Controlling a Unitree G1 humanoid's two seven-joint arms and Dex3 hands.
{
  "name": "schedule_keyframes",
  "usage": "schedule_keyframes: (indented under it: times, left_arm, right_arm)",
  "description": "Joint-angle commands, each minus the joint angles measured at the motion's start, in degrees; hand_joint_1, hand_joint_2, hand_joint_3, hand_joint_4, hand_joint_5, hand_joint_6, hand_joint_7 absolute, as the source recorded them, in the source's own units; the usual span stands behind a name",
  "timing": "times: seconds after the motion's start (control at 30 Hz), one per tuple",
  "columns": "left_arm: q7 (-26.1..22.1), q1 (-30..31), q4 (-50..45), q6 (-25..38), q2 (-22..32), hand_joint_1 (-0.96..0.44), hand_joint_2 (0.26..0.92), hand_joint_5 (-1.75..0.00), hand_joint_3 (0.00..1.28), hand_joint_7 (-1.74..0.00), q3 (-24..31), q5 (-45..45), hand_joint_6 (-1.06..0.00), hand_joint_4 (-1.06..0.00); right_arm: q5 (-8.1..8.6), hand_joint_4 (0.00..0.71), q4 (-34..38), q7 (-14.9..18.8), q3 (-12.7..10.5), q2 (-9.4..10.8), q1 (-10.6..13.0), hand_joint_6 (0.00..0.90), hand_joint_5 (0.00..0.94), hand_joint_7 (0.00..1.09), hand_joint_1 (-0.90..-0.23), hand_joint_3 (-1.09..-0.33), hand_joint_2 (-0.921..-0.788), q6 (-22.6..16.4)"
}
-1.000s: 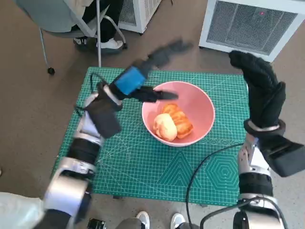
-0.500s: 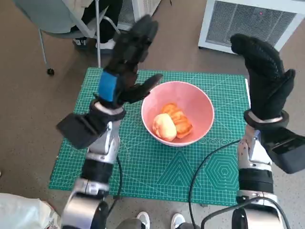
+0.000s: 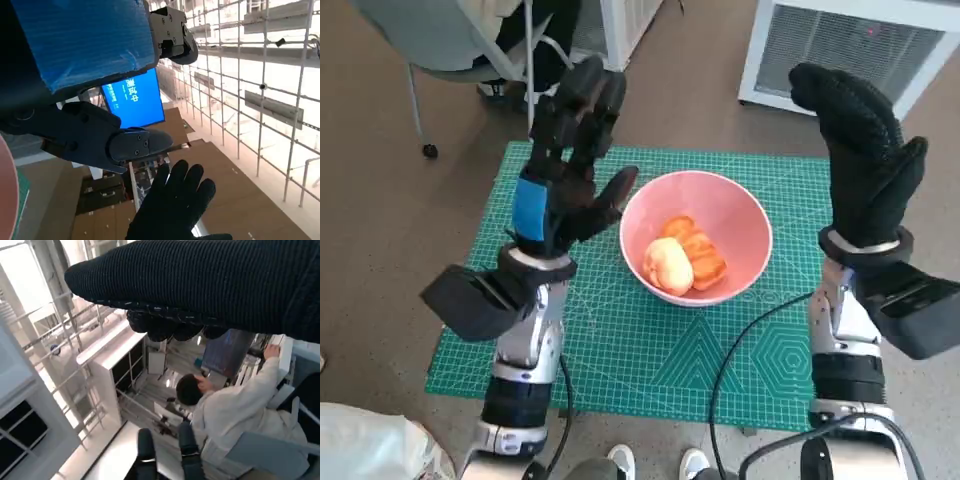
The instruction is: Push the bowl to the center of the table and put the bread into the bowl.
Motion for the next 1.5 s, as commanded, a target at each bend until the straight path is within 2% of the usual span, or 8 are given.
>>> schedule_keyframes:
  times: [0.03,0.7,1.5]
  left_arm:
    - [-0.16,0.45,-0.59,-0.05,-0.45,-0.47,0.921,-0.01,0.42,-0.61,-0.39,0.61,0.0,-0.21]
    - [-1.18,-0.12,0.43,-0.78,-0.32,-0.48,0.921,-0.01,0.43,-0.66,0.61,-0.01,0.0,-0.21]
    - [-1.68,-0.69,1.69,-4.79,1.26,-0.47,0.921,-0.01,0.42,-0.68,1.58,1.72,0.0,-0.22]
  right_arm:
    - [-1.01,0.368,-0.1,0.32,0.47,-0.53,1.02,0.254,0.004,0.31,-0.586,-0.764,-0.921,0.75]
    - [-3.43,0.368,-0.89,-1.14,0.64,-0.91,2.46,0.227,0.002,0.32,-0.605,-0.761,-0.921,-0.07]
    - [-4.22,0.355,2.42,-1.25,0.58,-0.52,3.17,0.208,0.0,0.35,-0.588,-0.767,-0.921,-2.85]
